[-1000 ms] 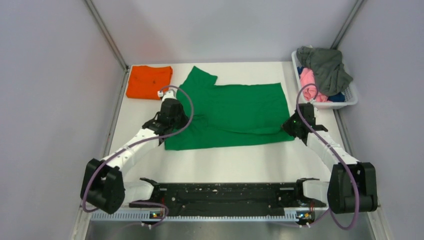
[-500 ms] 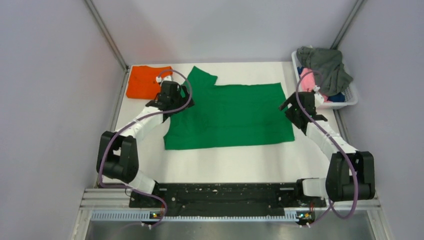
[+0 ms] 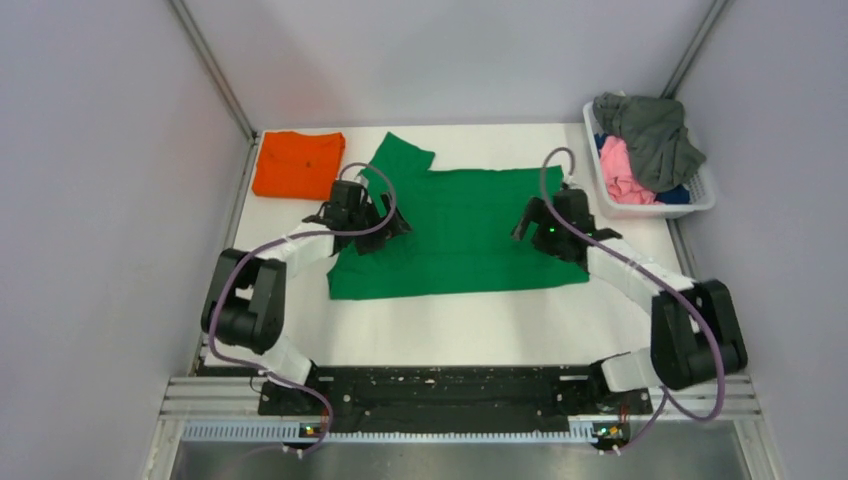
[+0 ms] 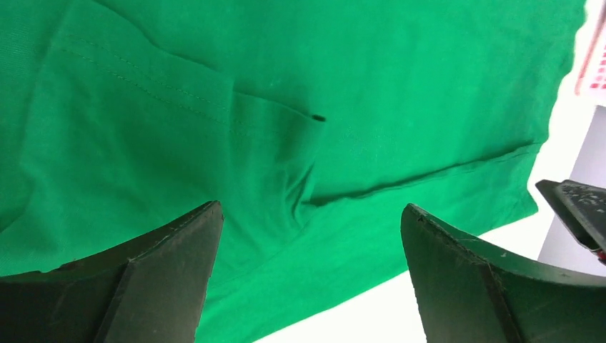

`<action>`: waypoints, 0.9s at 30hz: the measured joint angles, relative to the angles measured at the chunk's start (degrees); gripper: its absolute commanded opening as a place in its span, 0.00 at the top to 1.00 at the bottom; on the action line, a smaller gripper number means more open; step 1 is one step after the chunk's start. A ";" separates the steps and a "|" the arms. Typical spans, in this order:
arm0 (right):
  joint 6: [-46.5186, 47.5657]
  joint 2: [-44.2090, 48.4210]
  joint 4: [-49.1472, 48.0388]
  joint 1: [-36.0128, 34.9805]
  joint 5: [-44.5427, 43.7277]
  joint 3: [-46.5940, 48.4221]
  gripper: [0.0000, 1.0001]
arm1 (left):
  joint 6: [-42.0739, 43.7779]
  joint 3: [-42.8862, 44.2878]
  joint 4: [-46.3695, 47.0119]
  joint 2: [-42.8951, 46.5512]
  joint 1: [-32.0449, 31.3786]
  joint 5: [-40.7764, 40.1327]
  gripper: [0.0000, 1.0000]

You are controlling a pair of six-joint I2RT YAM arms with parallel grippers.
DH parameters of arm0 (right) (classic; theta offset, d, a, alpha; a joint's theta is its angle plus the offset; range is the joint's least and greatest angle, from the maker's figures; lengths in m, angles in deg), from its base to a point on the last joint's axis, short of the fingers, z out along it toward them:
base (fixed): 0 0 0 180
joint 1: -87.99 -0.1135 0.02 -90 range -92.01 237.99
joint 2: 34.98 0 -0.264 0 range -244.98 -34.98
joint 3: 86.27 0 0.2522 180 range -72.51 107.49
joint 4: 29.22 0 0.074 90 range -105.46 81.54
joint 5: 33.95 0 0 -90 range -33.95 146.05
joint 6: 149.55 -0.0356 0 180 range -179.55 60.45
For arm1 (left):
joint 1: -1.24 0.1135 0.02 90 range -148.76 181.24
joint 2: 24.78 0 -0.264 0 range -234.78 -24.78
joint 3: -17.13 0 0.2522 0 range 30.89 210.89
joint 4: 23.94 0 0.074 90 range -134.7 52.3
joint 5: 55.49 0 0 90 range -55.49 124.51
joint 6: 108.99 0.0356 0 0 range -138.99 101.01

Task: Fold and stack the t-shirts
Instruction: Fold the flattened tshirt in 1/3 of the way

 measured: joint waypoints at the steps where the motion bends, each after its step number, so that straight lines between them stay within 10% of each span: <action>1: 0.61 -3.74 -0.24 -2.69 0.33 1.57 0.01 | -0.39 0.02 0.74 -2.36 -0.02 1.03 0.01; 12: 2.80 -14.73 -4.04 -12.02 -0.83 3.10 0.01 | -2.93 -5.88 9.35 -4.92 -0.26 3.85 0.01; 27: -9.14 16.83 6.10 -25.90 -0.44 -18.99 0.01 | -9.49 -30.62 -5.09 32.02 -9.49 -10.43 0.01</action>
